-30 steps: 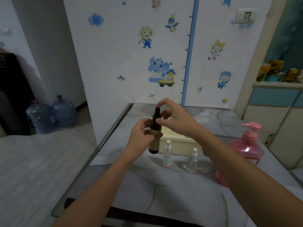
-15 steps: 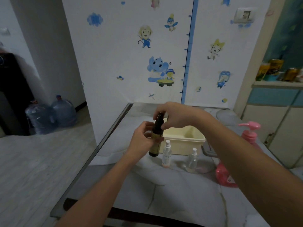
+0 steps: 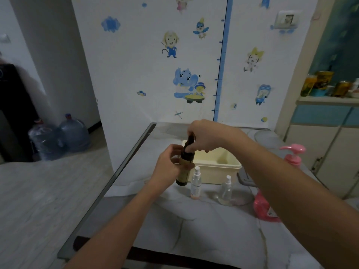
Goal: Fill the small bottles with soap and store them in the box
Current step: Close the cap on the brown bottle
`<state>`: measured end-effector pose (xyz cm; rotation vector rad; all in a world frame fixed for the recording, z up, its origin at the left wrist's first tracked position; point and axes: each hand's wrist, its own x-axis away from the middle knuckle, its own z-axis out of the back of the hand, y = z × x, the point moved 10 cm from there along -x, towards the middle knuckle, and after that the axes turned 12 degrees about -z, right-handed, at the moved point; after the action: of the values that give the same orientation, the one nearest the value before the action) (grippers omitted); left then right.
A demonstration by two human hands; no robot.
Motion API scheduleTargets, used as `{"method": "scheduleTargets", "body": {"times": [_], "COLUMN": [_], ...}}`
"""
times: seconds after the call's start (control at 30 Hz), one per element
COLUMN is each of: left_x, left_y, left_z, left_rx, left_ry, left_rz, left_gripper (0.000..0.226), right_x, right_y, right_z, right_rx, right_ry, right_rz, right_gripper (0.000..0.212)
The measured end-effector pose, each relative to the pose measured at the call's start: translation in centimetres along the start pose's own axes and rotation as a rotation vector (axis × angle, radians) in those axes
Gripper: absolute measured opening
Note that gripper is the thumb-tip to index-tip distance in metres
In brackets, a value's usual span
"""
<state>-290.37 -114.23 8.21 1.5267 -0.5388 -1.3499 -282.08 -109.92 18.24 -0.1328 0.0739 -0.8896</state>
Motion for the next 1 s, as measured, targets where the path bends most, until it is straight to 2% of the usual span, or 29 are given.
{"method": "scheduleTargets", "body": {"times": [0.1, 0.2, 0.3, 0.33, 0.37, 0.43, 0.53, 0.63, 0.67, 0.73, 0.77, 0.9, 1.0], "left_x": [0.2, 0.1, -0.1, -0.1, -0.1, 0.0, 0.0, -0.1, 0.0, 0.1, 0.2, 0.1, 0.1], "left_y": [0.2, 0.4, 0.7, 0.7, 0.7, 0.8, 0.8, 0.7, 0.7, 0.7, 0.7, 0.9, 1.0], "left_z": [-0.2, -0.3, -0.3, -0.3, -0.4, -0.5, -0.3, -0.4, -0.6, -0.9, -0.9, -0.4, -0.3], "left_rx": [-0.003, 0.006, 0.011, 0.009, 0.008, 0.006, 0.006, 0.006, 0.007, 0.008, 0.006, 0.006, 0.005], "left_ry": [-0.007, 0.0, 0.007, 0.005, 0.003, -0.005, -0.001, 0.0, -0.007, -0.015, -0.015, 0.001, -0.009], "left_rz": [0.0, 0.001, -0.003, -0.004, -0.003, -0.01, -0.016, -0.017, -0.016, -0.01, -0.01, -0.04, -0.048], "left_gripper": [0.043, 0.046, 0.047, 0.046, 0.045, 0.043, 0.045, 0.047, 0.047, 0.045, 0.044, 0.042, 0.042], "right_x": [0.0, 0.2, 0.2, 0.1, 0.0, 0.0, 0.6, 0.6, 0.5, 0.3, 0.3, 0.7, 0.4], "right_y": [0.5, 0.1, 0.1, 0.1, 0.2, 0.7, 0.2, 0.0, 0.1, 0.7, 0.9, 0.6, 0.9], "right_z": [-0.1, -0.6, -0.2, -0.1, 0.1, -0.4, -1.0, -0.9, -0.8, -0.5, -0.6, -1.1, -1.2], "right_rx": [0.004, -0.09, -0.078, -0.053, -0.027, -0.031, -0.09, -0.044, -0.018, 0.014, -0.009, -0.164, -0.142], "right_ry": [0.015, -0.118, -0.084, -0.048, -0.014, -0.04, -0.156, -0.102, -0.065, 0.002, 0.005, -0.126, -0.068], "right_rz": [-0.049, 0.017, 0.02, -0.008, -0.038, -0.078, 0.004, 0.034, 0.005, -0.07, -0.086, 0.002, -0.02], "right_gripper": [0.045, 0.039, 0.018, 0.021, 0.034, 0.045, 0.042, 0.02, 0.02, 0.042, 0.046, 0.035, 0.025]}}
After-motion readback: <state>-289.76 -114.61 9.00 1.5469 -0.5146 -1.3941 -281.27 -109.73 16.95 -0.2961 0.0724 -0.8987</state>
